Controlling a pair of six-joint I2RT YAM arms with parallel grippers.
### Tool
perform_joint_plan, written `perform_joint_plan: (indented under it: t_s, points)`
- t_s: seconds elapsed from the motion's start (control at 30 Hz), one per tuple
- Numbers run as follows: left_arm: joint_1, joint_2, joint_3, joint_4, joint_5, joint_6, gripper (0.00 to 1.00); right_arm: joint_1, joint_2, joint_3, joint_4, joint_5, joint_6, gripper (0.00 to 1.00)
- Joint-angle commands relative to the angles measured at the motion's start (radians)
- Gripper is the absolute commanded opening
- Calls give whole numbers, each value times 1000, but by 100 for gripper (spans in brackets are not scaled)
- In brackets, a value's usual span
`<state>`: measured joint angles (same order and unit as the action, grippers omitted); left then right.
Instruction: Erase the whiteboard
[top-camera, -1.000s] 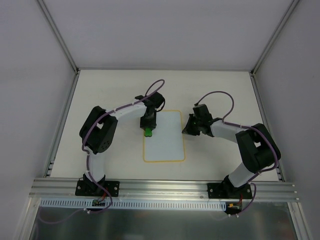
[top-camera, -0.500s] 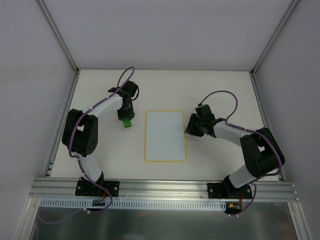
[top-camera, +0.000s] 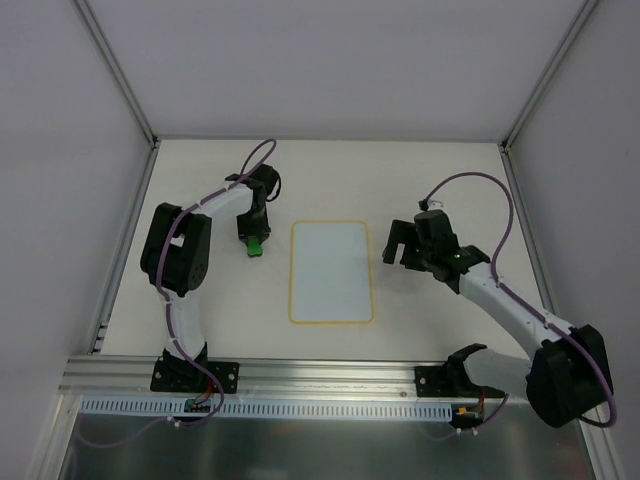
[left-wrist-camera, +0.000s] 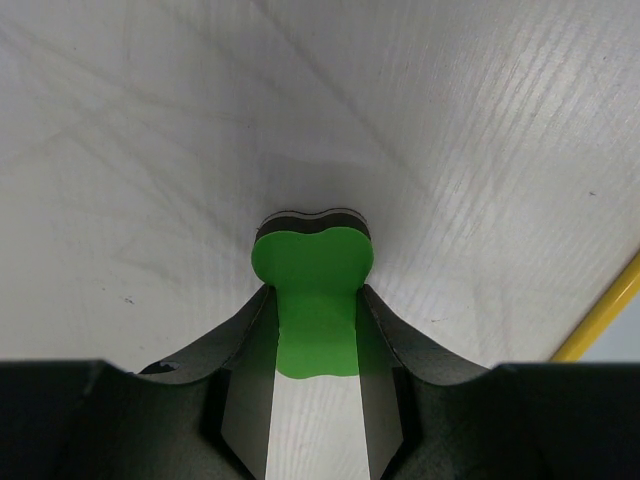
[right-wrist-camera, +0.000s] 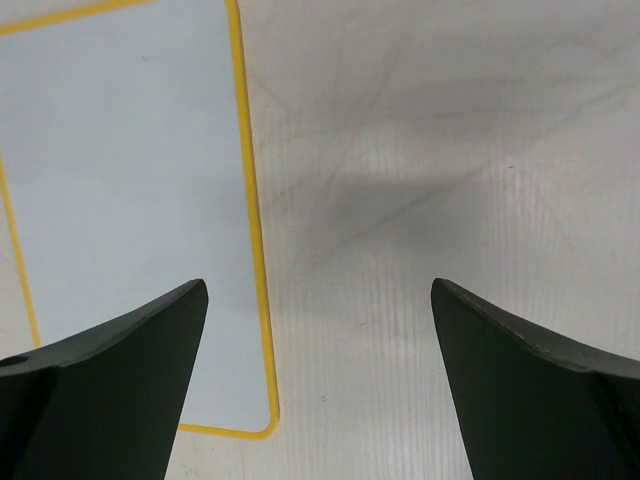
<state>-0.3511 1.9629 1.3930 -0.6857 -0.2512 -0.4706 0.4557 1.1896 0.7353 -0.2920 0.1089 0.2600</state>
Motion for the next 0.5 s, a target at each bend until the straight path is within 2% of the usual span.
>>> perform_joint_plan:
  t_s: [0.0,0.03,0.07,0.1,0.13,0.27,0.3,0.4,0.47]
  points:
    - [15,5,18,-6,1,6,24,-3,-126,-1,-99,98,-53,99]
    - [15,2,15,-6,4,3,28,-5,-151,-2,-111,106,-59,99]
    - [15,-12,6,-6,6,0,39,-6,-175,-2,-121,120,-68,99]
    - [15,-19,1,-5,6,-3,43,-5,-220,-1,-139,124,-71,99]
    - [15,-38,-2,-8,15,-3,56,-5,-240,1,-150,130,-76,99]
    - [15,-116,-41,-8,27,-14,75,-5,-337,18,-193,176,-99,99]
    - [15,-137,-49,-8,26,-17,84,-5,-353,29,-206,184,-108,99]
    - [14,-241,-78,-12,33,-14,97,-6,-415,61,-249,209,-131,99]
    - [15,-356,-106,-12,55,-14,99,-6,-452,113,-275,236,-163,99]
